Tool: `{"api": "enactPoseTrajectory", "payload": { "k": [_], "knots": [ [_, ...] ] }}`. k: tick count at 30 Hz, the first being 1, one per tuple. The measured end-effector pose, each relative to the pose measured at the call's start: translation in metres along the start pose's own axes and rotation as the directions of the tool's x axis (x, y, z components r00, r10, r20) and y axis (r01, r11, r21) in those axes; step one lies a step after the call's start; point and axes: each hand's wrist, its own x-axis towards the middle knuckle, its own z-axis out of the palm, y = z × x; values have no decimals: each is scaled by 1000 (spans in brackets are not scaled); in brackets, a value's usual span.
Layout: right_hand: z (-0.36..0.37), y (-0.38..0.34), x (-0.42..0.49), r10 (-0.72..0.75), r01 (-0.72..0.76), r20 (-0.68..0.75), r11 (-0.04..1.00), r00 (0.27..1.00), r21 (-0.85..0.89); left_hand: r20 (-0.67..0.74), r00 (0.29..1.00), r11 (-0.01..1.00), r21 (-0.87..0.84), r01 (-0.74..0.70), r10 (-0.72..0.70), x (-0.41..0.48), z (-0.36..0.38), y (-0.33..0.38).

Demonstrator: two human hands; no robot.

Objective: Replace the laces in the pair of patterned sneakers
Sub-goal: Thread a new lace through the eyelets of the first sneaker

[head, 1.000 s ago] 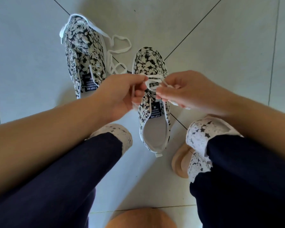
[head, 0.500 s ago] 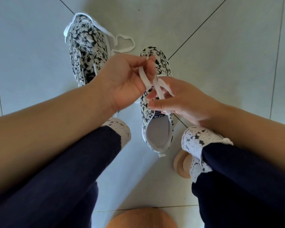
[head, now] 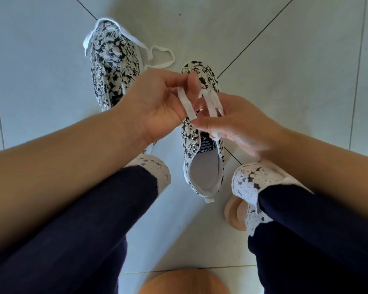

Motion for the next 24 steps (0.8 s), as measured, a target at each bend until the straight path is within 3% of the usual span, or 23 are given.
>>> {"api": "enactPoseTrajectory", "payload": {
  "k": [3,7,14,16,18,21,22,24],
  "knots": [
    [-4,-2,-5,-11,16,37,990,999,-142,-32,998,998,-12,-54,54,2,-2,4],
    [3,-3,-6,-34,37,45,996,998,-79,-29,999,999,7,-39,39,4,-2,2],
    [8,-4,-2,17,-10,30,969,999,-245,42,999,1000,-12,-23,23,4,4,-1],
    [-2,-5,-6,66,-51,48,962,997,-270,-39,996,997,20,-76,77,9,-1,8],
    [-16,-6,-7,126,-117,52,982,991,-148,-176,975,975,199,-102,138,13,-11,13],
    [-25,-7,-3,170,-175,42,972,985,157,-171,979,778,627,23,109,10,-26,4],
    [-25,-8,-1,176,-181,41,960,983,212,-122,991,660,749,54,57,6,-28,-2],
    [-23,-8,2,187,-189,37,936,982,296,-15,1000,326,945,11,9,1,-32,-13]
  ]
}}
